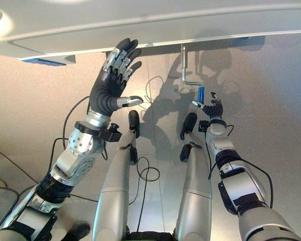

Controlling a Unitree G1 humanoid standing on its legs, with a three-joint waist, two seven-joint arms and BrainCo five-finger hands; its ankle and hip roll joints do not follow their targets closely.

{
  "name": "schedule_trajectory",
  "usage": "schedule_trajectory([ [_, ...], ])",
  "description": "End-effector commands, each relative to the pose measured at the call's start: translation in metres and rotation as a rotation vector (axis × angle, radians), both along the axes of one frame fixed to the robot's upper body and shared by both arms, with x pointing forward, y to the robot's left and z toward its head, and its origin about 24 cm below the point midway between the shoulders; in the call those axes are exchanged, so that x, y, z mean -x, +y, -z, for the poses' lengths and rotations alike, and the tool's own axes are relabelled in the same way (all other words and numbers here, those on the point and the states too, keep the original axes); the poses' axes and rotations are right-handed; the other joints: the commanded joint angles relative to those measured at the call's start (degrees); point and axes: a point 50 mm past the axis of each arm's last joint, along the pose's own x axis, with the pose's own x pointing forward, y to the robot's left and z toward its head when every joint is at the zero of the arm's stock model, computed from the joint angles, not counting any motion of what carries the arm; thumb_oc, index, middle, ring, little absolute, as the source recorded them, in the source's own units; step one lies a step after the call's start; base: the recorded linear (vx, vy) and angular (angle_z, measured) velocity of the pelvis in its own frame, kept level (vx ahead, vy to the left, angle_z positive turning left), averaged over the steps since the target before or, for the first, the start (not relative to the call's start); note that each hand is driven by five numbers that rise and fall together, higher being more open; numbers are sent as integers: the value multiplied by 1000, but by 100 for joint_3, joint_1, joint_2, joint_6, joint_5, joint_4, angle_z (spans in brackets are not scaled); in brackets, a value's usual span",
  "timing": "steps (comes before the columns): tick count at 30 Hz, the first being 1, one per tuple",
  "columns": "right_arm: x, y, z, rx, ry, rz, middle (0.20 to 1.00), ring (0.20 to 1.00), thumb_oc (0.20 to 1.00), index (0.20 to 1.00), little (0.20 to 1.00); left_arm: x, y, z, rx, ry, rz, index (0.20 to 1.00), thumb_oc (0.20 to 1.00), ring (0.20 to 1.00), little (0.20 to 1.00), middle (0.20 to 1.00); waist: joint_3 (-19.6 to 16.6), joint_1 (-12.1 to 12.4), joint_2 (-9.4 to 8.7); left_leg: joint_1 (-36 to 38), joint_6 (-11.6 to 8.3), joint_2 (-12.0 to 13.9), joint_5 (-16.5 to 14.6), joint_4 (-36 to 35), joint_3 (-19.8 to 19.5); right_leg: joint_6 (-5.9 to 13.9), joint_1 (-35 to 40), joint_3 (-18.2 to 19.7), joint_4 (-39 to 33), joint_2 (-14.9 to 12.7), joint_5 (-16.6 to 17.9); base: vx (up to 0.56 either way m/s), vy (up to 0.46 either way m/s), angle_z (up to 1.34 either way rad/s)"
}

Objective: Raise the hospital bed

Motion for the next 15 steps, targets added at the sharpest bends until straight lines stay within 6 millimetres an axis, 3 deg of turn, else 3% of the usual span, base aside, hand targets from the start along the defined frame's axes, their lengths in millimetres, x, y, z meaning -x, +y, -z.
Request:
schedule_trajectory([
  [1,-1,-10,-11,3,-41,0,1000,1000,1000,1000,1000,24,4,-24,92,-130,60,1000,1000,1000,1000,1000,-154,159,46,-304,-18,53,-30,4,94,626,99,213,-311,-132,433,33,15,1],
  [7,-6,-10,-26,-23,-67,-27,1000,1000,1000,1000,1000,22,9,-20,65,-106,52,1000,1000,1000,1000,1000,-154,213,63,-412,30,64,-107,85,118,632,-40,210,-204,-145,375,42,5,0],
  [8,-6,-10,-23,-19,-54,-30,1000,1000,1000,1000,1000,23,9,-18,70,-96,53,1000,1000,1000,1000,1000,-154,219,55,-278,5,65,-300,145,108,677,67,245,-107,-144,198,44,2,-1],
  [9,-9,-10,-30,-22,-67,-32,1000,1000,1000,1000,1000,23,9,-22,75,-105,57,1000,1000,1000,1000,1000,-154,215,56,-458,49,54,-122,112,126,632,-106,219,-148,-148,358,88,-11,0],
  [11,-9,-12,-26,-26,-33,-27,1000,1000,1000,1000,1000,23,7,-19,74,-88,65,1000,1000,1000,1000,1000,-154,230,54,-356,25,60,-321,194,92,676,-10,243,-49,-156,178,17,-1,-2],
  [12,-11,-12,-31,-26,-46,-28,1000,1000,1000,1000,1000,23,8,-22,74,-101,65,1000,1000,1000,1000,1000,-154,228,59,-510,58,58,-139,149,107,627,-142,207,-126,-159,346,0,0,0],
  [14,-13,-16,-30,-31,-12,-15,1000,1000,1000,1000,1000,22,5,-18,62,-78,80,1000,1000,1000,1000,1000,-154,261,90,-438,28,59,-338,265,96,671,-80,244,27,-166,142,19,1,1],
  [15,-15,-18,-36,-33,-17,-8,1000,1000,1000,1000,1000,22,5,-21,52,-88,82,1000,1000,1000,1000,1000,-154,274,106,-611,70,51,-166,241,112,621,-234,208,-23,-173,301,73,-5,4],
])
